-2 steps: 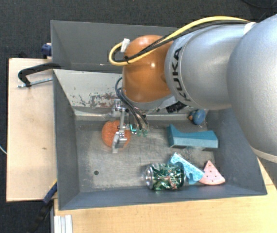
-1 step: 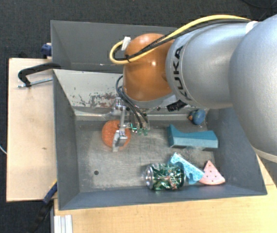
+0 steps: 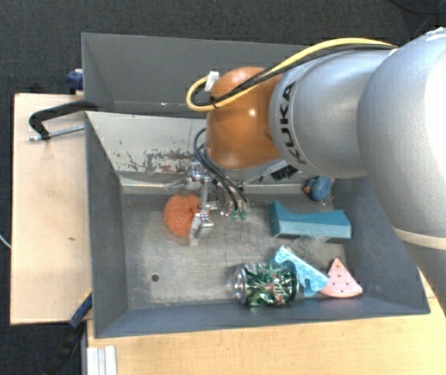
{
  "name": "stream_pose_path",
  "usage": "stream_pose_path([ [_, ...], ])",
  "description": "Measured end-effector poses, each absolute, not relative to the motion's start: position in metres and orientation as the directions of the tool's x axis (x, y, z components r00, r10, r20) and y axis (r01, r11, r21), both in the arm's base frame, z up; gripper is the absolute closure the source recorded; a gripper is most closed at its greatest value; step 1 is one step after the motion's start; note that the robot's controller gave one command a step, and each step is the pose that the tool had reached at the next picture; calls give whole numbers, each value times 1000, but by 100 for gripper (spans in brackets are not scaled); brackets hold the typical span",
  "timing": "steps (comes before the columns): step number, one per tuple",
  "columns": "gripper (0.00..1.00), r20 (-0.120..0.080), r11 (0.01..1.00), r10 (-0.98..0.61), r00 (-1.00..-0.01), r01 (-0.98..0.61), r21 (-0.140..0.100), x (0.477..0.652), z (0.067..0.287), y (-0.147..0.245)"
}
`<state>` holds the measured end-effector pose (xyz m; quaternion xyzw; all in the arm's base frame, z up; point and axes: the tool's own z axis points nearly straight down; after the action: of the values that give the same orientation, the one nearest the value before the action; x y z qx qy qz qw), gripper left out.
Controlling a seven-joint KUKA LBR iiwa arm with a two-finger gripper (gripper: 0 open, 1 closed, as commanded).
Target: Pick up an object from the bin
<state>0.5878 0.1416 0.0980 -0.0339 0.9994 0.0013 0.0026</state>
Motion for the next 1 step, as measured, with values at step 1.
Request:
stream_pose_path([
  [1, 100, -18, 987, -161, -987, -161, 3, 605, 77, 136],
])
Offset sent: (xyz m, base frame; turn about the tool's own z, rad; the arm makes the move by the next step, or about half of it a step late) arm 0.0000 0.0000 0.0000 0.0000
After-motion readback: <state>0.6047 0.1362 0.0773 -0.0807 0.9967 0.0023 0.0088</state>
